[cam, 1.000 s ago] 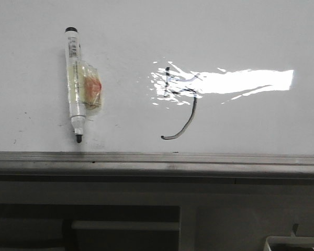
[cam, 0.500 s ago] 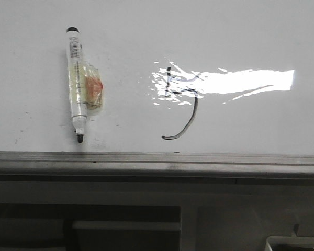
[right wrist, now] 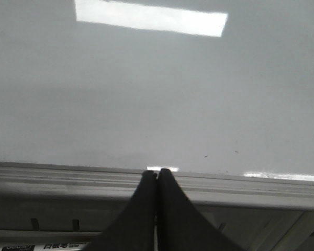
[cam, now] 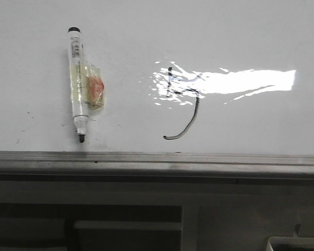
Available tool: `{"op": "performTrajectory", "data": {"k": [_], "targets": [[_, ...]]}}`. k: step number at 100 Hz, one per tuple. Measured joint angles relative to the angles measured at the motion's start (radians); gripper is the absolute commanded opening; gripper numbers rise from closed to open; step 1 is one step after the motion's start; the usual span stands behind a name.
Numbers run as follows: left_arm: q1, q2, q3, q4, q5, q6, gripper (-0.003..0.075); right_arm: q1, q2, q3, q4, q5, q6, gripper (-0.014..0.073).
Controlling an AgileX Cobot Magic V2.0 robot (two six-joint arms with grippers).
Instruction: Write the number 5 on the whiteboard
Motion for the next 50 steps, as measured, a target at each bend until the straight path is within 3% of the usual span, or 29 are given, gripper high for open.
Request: {"op": "performTrajectory", "data": {"k": [50], "targets": [[0.0,0.0,0.0,0.0,0.0,0.0,-0.002,0.093,0.0,0.0,0.0,0.0,0.0,-0.0066]]}}
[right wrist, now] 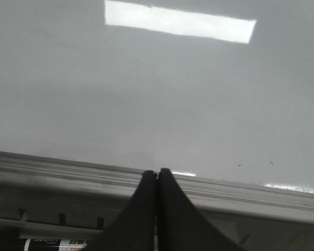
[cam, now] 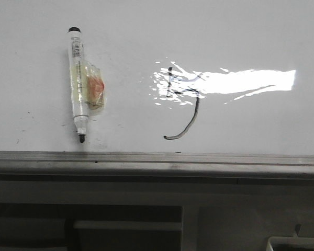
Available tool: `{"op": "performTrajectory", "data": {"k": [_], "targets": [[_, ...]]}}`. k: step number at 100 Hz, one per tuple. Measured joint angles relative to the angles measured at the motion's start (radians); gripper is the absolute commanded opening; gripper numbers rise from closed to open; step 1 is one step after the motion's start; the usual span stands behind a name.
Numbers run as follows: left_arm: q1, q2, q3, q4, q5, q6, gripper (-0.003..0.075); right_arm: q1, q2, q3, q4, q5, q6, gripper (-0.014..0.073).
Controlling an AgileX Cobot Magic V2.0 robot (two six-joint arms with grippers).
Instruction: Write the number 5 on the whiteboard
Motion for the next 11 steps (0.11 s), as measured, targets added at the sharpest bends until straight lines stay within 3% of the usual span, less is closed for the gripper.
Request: {"op": "performTrajectory", "data": {"k": [11], "targets": [[0.0,0.0,0.0,0.0,0.0,0.0,-0.002,0.006,0.0,0.0,0.0,0.0,0.0,-0.0066]]}}
